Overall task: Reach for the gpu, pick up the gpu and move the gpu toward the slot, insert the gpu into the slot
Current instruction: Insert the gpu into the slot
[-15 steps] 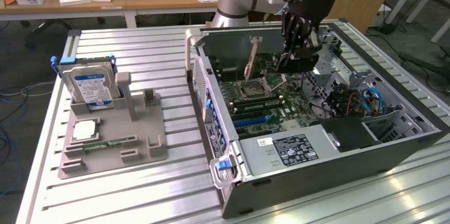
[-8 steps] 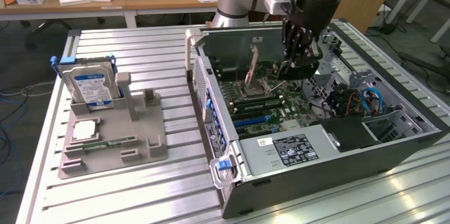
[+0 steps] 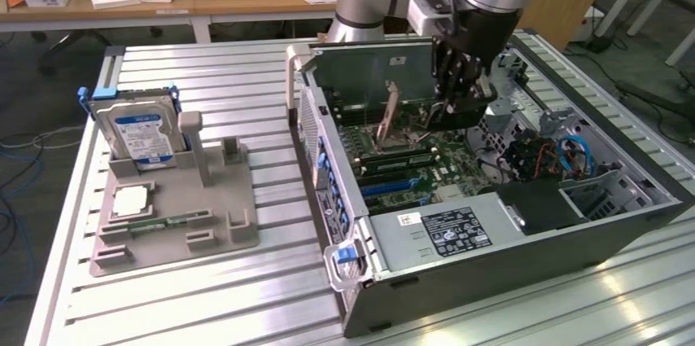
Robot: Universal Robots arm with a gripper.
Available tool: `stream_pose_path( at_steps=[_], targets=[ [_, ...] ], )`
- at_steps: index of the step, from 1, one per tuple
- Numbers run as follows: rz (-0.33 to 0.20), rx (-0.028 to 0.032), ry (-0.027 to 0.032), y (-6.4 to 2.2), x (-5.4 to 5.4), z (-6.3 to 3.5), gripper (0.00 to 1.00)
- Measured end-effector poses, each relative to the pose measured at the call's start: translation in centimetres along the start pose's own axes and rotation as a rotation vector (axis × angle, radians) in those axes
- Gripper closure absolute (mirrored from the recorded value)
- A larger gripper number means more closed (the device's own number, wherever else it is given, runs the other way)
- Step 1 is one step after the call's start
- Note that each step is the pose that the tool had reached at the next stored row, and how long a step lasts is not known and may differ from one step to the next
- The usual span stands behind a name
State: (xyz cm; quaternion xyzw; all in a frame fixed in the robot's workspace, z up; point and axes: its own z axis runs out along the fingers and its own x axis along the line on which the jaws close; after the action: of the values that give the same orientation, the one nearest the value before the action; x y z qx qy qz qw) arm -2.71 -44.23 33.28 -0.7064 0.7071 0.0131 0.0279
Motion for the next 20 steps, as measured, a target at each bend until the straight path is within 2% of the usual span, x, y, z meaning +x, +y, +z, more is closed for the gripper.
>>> stream_pose_path(
  at_steps=[2,4,8,10,12,13,17,20],
  targets=[
    [-0.020,-0.0028,-0.0003,0.05,0.0,0.29,0.74],
    [-0.021,-0.0029,0.0016,0.37,0.1,0.60,0.74],
    [-0.021,-0.0030,0.0150,0.82,0.6,0.84,0.74],
    [-0.021,-0.0031,0.0259,0.91,0.9,0.85,0.74],
    [-0.021,-0.0033,0.0396,1.07,1.1,0.92,0.74],
    [-0.021,-0.0034,0.0432,1.25,1.1,1.02,0.74],
    [-0.021,-0.0034,0.0509,2.69,1.1,1.65,0.74],
    [-0.022,-0.0034,0.0540,3.00,1.1,2.20,0.74]
  ],
)
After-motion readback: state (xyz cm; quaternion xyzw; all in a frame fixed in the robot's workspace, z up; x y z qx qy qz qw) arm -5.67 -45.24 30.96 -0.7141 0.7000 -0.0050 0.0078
